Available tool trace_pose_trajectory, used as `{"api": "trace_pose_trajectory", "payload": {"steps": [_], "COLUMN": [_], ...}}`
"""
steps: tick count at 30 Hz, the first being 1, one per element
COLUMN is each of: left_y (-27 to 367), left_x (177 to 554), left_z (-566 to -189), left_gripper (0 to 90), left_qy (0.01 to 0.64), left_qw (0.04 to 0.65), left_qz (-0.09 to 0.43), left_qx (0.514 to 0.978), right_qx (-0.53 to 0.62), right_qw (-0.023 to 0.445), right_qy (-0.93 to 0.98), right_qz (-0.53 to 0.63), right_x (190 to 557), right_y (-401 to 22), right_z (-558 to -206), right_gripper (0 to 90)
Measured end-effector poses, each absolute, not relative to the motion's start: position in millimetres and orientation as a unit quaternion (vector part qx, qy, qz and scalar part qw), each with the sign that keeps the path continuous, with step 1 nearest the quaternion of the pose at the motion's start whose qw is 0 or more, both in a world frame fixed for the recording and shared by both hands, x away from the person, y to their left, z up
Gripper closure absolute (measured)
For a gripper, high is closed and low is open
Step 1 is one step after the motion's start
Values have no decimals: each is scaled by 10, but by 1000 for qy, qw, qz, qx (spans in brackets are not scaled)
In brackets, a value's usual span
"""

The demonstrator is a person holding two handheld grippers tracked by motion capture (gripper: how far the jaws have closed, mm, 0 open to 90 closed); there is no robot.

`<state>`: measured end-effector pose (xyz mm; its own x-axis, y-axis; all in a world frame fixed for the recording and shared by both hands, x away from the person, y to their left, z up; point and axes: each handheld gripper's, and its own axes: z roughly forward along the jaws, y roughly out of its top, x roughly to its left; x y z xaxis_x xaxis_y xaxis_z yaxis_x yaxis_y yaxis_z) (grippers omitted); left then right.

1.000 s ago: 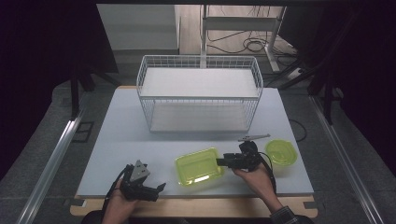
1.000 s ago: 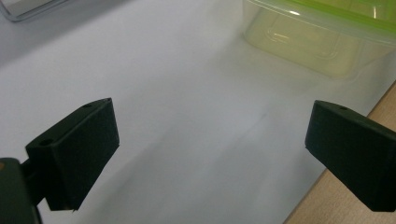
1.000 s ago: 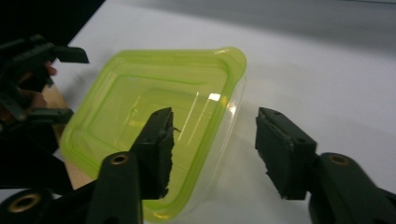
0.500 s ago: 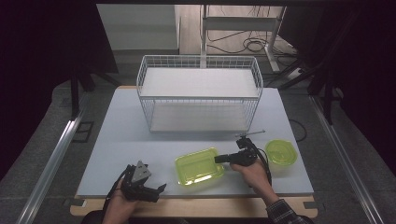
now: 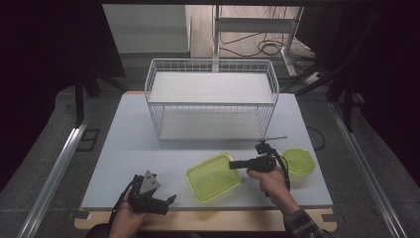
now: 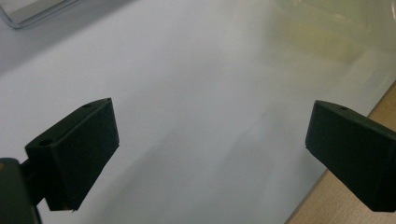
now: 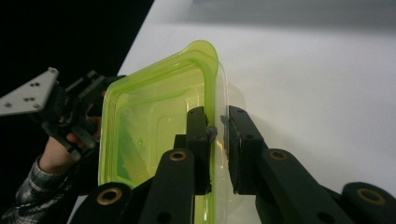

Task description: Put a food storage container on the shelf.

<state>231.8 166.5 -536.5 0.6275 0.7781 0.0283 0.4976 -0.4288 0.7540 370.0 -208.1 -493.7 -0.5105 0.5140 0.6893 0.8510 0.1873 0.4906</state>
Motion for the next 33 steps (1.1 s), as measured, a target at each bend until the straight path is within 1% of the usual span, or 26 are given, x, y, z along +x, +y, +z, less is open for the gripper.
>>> {"api": "trace_pose_trajectory", "payload": {"steps": [5, 11, 14, 33], "left_y": [1677, 1682, 1681, 1664], "left_x": [2321, 2324, 2326, 2323], "left_z": [-5360, -5360, -5363, -5367], "left_gripper": [25, 23, 22, 20], "left_qy": [390, 391, 392, 386], "left_qw": [372, 376, 373, 373], "left_qz": [190, 188, 189, 187], "left_qx": [820, 819, 819, 823], "right_qx": [-459, -461, -458, -451], "right_qw": [191, 174, 168, 154], "right_qy": [-735, -727, -720, -700], "right_qz": [-461, -477, -493, -531], "right_x": [3715, 3744, 3764, 3895], "right_y": [-2137, -2200, -2229, -2241], "right_z": [-4865, -4712, -4577, -4129], "right_gripper": [799, 798, 798, 798]}}
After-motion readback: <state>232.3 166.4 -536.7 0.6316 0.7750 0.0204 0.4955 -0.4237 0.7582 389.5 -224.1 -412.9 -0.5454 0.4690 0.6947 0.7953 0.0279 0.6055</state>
